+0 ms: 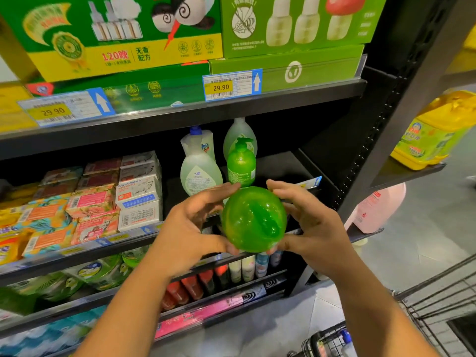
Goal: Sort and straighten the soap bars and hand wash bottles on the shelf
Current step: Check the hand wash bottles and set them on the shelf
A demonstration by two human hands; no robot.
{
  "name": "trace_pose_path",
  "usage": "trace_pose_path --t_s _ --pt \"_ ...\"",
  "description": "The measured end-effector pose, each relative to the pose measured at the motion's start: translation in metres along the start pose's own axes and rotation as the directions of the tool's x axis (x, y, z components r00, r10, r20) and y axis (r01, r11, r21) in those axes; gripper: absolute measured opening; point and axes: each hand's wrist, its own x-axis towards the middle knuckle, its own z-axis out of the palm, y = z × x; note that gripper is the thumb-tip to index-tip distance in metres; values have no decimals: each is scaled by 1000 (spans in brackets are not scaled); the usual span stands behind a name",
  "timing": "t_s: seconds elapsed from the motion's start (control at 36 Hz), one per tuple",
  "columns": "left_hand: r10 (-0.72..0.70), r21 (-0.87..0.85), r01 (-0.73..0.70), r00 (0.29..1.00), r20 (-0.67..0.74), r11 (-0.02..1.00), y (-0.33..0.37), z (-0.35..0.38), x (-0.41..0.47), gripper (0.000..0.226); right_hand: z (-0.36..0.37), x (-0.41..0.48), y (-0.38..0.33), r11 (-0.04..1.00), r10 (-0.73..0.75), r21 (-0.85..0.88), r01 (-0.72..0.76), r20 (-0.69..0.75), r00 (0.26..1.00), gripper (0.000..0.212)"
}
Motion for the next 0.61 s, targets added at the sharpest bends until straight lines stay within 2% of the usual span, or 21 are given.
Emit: trace_pose_path --t_s 0.08,0.14,0.22,0.28,0.33,0.39,0.44,0.53,0.61 --pt "11 30 -12 999 37 999 1 -4 1 81 3 0 -3 986 21 165 -30 56 998 81" --pt "-31 -43 32 999 15 999 -1 -1 3 76 6 1 -4 969 69 231 -87 84 994 83" --pt "-202 -85 193 973 -108 977 -3 12 4 60 11 5 -8 910 293 290 -296 55 955 81" --pt "-365 -118 349 918 -157 929 -2 23 5 51 15 8 -12 842 502 230 -487 -3 865 58" --pt "-554 -159 536 826 -102 829 -2 31 4 48 21 9 -13 697 705 190 -692 -6 709 41" --pt "-689 -94 684 724 -39 724 -5 34 3 52 26 9 -11 544 836 130 -829 -5 548 43" --pt "-782 -76 780 623 10 621 -12 33 -1 56 28 8 -7 483 876 69 -873 -20 483 48" --pt "-820 -235 816 562 107 528 -19 30 -4 58 28 8 -8 524 850 3 -852 -54 523 48" --pt "-776 -510 755 584 238 411 -21 26 -4 70 26 13 -18 628 776 -11 -778 -70 627 39"
